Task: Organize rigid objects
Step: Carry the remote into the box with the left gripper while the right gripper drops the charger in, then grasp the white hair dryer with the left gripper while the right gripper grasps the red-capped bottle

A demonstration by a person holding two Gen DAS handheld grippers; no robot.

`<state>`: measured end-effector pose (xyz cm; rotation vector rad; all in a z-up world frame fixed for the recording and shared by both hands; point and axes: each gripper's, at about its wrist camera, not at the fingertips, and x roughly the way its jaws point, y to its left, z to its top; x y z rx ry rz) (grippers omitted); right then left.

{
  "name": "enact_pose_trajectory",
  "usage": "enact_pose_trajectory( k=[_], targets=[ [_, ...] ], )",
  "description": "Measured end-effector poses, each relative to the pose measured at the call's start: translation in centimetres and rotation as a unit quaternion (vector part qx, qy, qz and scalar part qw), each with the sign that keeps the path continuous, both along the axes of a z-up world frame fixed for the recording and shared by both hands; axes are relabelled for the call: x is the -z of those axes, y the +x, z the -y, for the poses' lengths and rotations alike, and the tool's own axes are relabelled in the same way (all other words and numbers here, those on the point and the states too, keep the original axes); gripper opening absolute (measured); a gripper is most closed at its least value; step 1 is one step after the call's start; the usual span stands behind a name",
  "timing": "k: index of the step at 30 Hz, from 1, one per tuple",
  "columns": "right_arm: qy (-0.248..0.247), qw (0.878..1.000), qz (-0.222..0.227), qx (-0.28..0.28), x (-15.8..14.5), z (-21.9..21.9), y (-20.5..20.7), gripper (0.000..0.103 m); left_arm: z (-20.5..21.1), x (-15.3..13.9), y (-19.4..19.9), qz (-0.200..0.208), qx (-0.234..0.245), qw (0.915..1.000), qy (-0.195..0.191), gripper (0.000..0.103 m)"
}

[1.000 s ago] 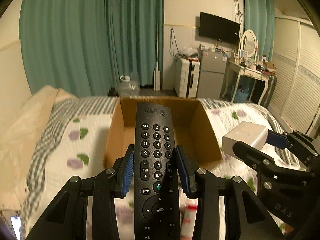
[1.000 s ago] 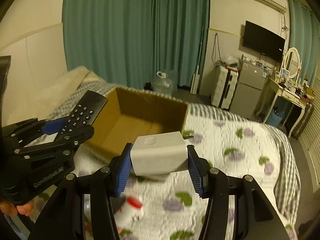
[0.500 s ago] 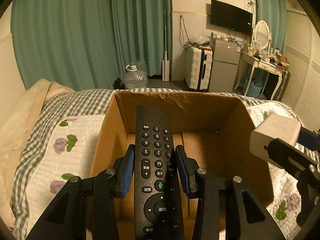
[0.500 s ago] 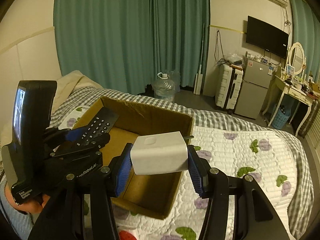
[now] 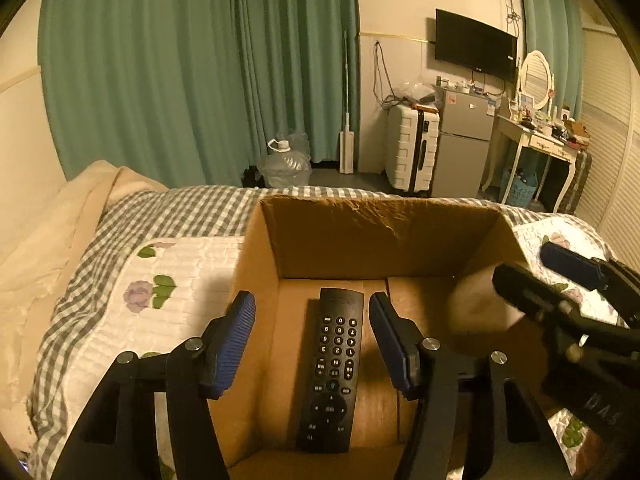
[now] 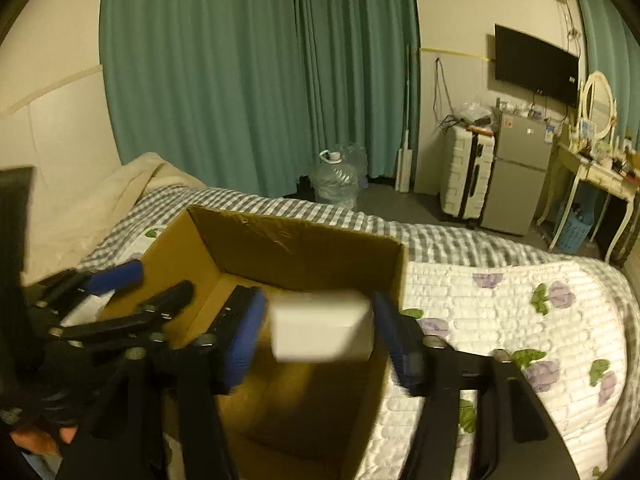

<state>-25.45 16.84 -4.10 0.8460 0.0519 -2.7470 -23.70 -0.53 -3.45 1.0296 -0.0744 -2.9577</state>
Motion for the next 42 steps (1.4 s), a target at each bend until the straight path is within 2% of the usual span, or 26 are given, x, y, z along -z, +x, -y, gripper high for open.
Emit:
enact_pose_trajectory(
  k=[1, 6, 10, 16, 21, 24, 31, 36, 40, 42],
  targets=[
    [0.007, 1.000, -0.006, 0.008, -0.3, 0.0, 0.4, 0.081, 0.1, -0.4, 0.5, -0.002, 0.000, 1.0000, 0.000, 0.062],
    [0.006, 1.000, -0.015, 0.020, -2.9, -0.9, 3.4, 0.081, 0.6, -2.9, 3.7, -0.019, -0.002, 0.9998, 0.002, 0.065],
    [0.018, 0.999, -0.006, 0.031, -5.1, -1.2, 6.9, 0.081, 1.0, -4.8, 7.7, -0.030, 0.002, 0.9995, 0.007, 0.068],
    [0.041, 0.999, 0.009, 0.025, -6.0, -0.5, 13.1, 0.081, 1.8, -4.6, 13.1, -0.024, 0.003, 0.9997, 0.003, 0.069],
    [0.055, 0.998, 0.033, 0.013, -3.1, 0.8, 16.7, 0.081, 2.6, -2.2, 15.6, 0.000, -0.005, 1.0000, 0.004, 0.069],
    [0.058, 0.997, 0.054, 0.009, -0.7, 1.1, 17.3, 0.081, 2.9, -0.1, 16.6, 0.016, -0.011, 0.9998, 0.000, 0.069],
    [0.077, 0.990, 0.118, 0.001, 5.2, 2.3, 15.9, 0.081, 3.2, 5.4, 17.3, 0.065, 0.000, 0.9978, -0.012, 0.069],
    [0.070, 0.983, 0.167, 0.003, 9.3, 2.7, 14.9, 0.080, 3.3, 7.6, 16.6, 0.096, 0.007, 0.9951, -0.020, 0.069],
    [0.053, 0.978, 0.202, 0.001, 11.7, 2.8, 13.8, 0.069, 3.2, 8.6, 16.3, 0.111, 0.010, 0.9934, -0.027, 0.069],
    [0.030, 0.978, 0.206, -0.004, 12.4, 2.6, 13.4, 0.067, 3.1, 9.1, 16.2, 0.120, 0.014, 0.9921, -0.031, 0.069]
  ],
)
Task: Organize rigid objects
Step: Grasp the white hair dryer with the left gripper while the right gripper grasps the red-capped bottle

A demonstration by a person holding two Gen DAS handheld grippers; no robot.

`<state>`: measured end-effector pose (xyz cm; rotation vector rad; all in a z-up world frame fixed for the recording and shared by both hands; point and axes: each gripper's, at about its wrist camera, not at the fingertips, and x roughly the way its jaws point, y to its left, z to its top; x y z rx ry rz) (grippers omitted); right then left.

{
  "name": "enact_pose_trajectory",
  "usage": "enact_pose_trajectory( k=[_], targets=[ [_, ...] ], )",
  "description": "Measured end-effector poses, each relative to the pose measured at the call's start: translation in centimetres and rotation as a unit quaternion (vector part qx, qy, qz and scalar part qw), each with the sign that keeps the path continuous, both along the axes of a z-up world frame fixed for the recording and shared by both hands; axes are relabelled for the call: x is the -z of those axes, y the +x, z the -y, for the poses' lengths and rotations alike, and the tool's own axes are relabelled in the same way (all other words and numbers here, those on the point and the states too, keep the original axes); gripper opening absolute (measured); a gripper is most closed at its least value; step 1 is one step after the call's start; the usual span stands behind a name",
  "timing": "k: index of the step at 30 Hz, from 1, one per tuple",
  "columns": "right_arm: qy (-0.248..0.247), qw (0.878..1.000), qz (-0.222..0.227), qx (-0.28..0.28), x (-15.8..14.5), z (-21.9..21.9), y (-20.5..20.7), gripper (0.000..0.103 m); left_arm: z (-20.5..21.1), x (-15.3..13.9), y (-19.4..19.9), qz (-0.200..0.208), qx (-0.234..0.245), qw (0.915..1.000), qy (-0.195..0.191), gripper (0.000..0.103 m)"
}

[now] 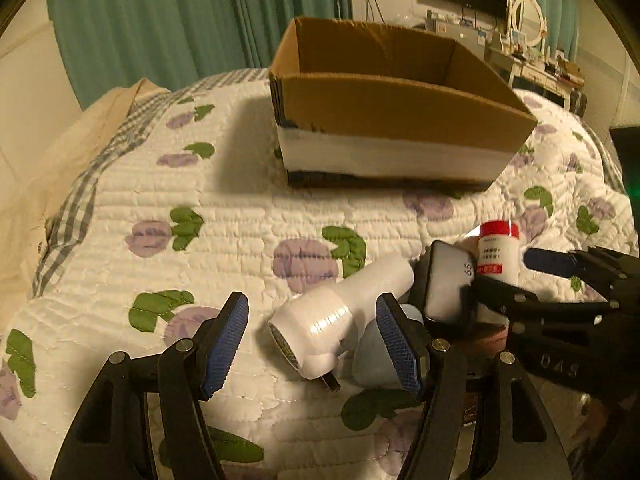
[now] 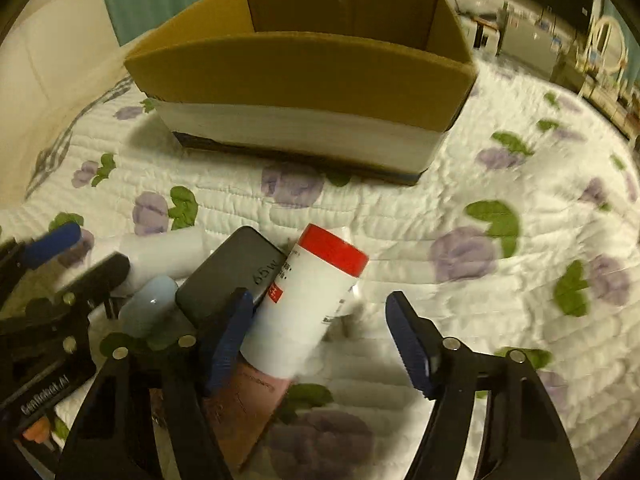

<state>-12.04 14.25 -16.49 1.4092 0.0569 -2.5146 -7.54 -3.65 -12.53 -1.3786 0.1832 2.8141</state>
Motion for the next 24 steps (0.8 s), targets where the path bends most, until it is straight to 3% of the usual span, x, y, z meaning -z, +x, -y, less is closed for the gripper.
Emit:
enact_pose_trajectory(
  k=[2, 3, 8, 12, 16, 18, 19, 24],
  targets=[
    [-0.021, 1.000, -0.005, -0.004, 0.2, -0.2, -0.4, 0.056, -0.2, 0.5, -0.1, 0.008, 0.006, 0.9999, -0.007, 0.069],
    [-0.023, 1.000, -0.010, -0.006, 0.1, -0.2, -0.5, 0.044, -0.2, 0.6, -0.3, 0.013, 0.008, 0.9998, -0.011, 0.069],
    [-0.042, 0.999, -0.017, -0.009, 0.0, -0.7, -0.1, 0.041, -0.7, 1.4, -0.7, 0.035, 0.017, 0.9986, -0.036, 0.069],
    [-0.030, 0.998, -0.050, -0.017, -2.0, -1.0, 0.8, 0.039, -0.6, 1.9, -1.7, 0.054, 0.025, 0.9972, -0.045, 0.069],
    [-0.047, 0.998, -0.050, -0.013, -2.6, -1.5, 0.6, 0.038, -1.4, 3.7, -3.1, 0.080, 0.039, 0.9929, -0.079, 0.068],
    [-0.048, 0.998, -0.048, -0.012, -2.5, -1.5, 0.5, 0.038, -1.4, 3.9, -3.3, 0.078, 0.039, 0.9935, -0.073, 0.065],
    [-0.049, 0.998, -0.047, -0.012, -2.6, -1.5, 0.3, 0.038, -1.4, 3.8, -3.1, 0.075, 0.044, 0.9938, -0.070, 0.059],
    [-0.042, 0.998, -0.054, -0.011, -3.2, -1.5, 0.5, 0.037, -2.0, 2.7, -1.8, 0.053, 0.060, 0.9944, -0.070, 0.058]
  ],
)
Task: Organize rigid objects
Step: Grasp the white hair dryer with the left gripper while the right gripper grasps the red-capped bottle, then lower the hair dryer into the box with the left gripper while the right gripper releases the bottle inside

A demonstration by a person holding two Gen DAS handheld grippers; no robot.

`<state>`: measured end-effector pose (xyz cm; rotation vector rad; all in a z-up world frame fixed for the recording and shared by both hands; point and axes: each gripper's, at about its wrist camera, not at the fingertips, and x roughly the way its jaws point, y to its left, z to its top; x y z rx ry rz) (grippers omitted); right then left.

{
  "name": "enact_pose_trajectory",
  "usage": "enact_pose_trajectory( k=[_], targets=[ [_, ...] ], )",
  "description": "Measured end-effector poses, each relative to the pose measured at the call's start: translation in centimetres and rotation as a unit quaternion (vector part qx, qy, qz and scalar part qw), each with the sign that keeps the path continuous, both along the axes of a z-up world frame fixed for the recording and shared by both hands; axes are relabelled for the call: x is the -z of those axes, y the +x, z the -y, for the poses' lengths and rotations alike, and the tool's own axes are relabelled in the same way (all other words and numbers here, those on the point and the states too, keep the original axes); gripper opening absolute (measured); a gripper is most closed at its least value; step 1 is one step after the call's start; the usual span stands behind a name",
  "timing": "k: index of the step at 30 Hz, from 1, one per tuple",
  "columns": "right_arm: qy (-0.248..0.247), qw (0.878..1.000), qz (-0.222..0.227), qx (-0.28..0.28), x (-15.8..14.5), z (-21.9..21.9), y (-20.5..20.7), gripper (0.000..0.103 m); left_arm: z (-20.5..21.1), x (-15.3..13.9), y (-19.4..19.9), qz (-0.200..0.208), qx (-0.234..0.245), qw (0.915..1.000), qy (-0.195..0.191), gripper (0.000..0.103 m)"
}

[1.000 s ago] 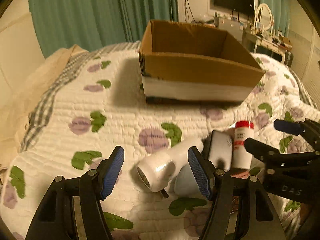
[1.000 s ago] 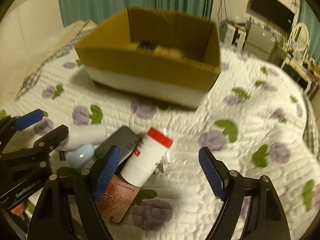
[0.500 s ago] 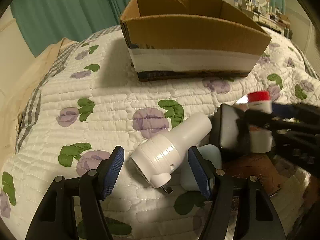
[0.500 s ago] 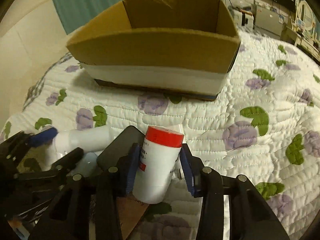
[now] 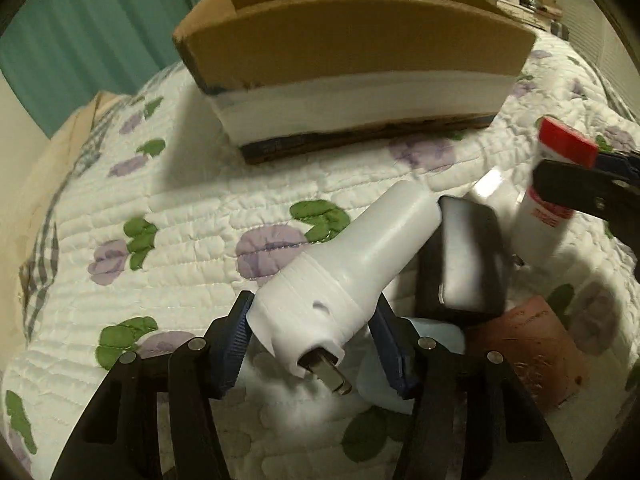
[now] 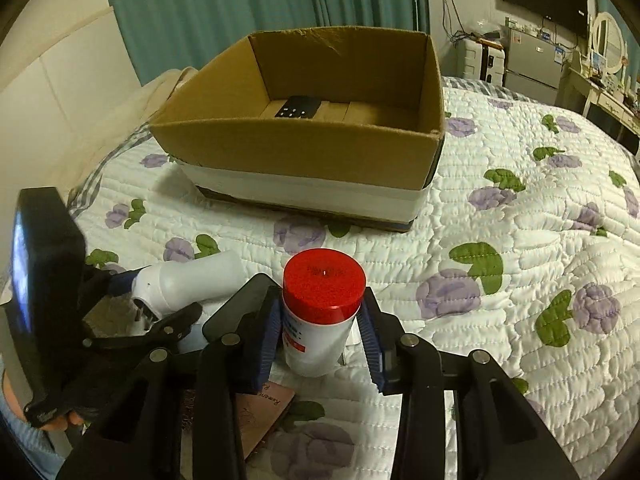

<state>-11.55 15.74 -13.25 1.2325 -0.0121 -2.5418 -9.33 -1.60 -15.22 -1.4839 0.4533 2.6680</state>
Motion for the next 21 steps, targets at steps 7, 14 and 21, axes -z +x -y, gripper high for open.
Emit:
enact_pose_trajectory(
  k=[7, 14, 21],
  targets=[
    [0.012, 1.000, -0.024, 0.001, -2.3, -0.4, 1.0, 0.036, 0.0, -4.9, 1.5, -0.053, -0.002, 0.9974, 0.049, 0.057],
    [0.027, 0.996, -0.080, 0.005, -8.2, -1.0, 1.5, 0.036, 0.3, -10.2, 0.6, -0.099, -0.010, 0.9925, 0.070, 0.057],
    [0.045, 0.989, -0.139, -0.007, -14.3, -0.7, -0.4, 0.036, -0.5, -14.8, -1.8, -0.149, -0.019, 0.9842, 0.094, 0.057]
  ],
)
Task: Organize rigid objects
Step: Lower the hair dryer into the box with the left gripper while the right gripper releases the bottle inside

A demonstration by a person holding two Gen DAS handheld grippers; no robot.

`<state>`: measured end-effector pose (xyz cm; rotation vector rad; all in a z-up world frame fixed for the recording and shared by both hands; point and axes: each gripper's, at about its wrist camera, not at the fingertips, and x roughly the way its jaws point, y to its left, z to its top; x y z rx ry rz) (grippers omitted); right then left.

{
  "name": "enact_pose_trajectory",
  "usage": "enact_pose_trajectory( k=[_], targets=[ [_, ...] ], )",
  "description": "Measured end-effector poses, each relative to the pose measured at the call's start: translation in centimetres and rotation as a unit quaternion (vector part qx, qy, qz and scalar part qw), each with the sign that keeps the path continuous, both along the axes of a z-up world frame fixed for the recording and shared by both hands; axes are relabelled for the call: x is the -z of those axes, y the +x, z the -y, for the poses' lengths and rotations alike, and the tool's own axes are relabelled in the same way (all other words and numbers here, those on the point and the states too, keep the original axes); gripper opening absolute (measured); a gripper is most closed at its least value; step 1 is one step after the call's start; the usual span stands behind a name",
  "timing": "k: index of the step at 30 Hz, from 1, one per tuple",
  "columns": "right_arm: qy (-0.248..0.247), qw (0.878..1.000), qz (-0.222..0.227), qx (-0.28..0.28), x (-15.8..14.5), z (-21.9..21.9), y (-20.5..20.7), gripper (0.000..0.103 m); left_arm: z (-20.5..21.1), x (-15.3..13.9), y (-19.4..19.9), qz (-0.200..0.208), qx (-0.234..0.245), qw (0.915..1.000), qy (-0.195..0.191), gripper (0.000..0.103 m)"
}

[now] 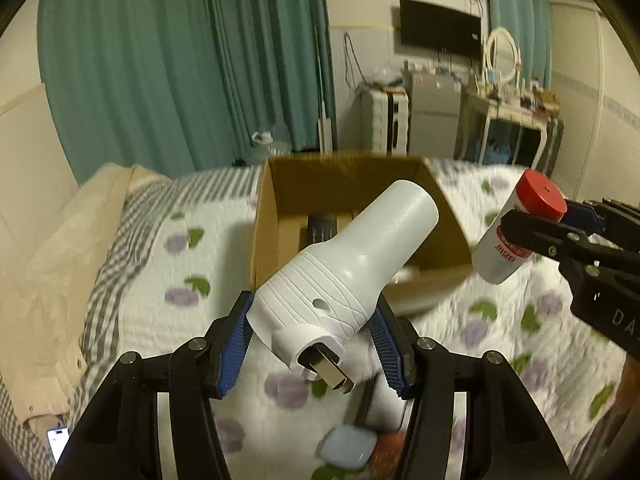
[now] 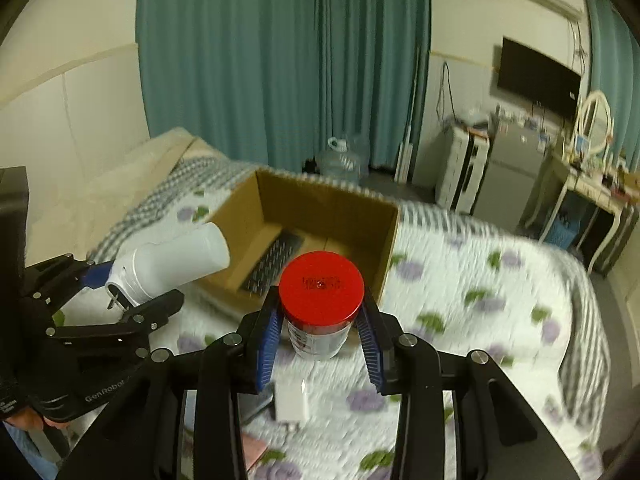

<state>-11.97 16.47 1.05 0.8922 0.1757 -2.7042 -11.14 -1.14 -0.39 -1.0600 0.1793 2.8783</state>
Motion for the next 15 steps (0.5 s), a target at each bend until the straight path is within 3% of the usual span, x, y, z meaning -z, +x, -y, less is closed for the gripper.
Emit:
enact_pose_trajectory(
  k=[8, 15],
  targets=[
    [0.004, 1.000, -0.026, -0.010, -2.2, 0.4, -4.9, 0.036, -1.3, -0.8, -4.7, -0.020, -0.021, 0.9994, 0.019, 0.057],
    [-0.002, 1.000, -0.013, -0.012, -0.1, 0.2, -8.8, 0.036, -2.0, 1.5, -9.4, -0.005, -0.046, 0.9989, 0.013, 0.057]
  ],
)
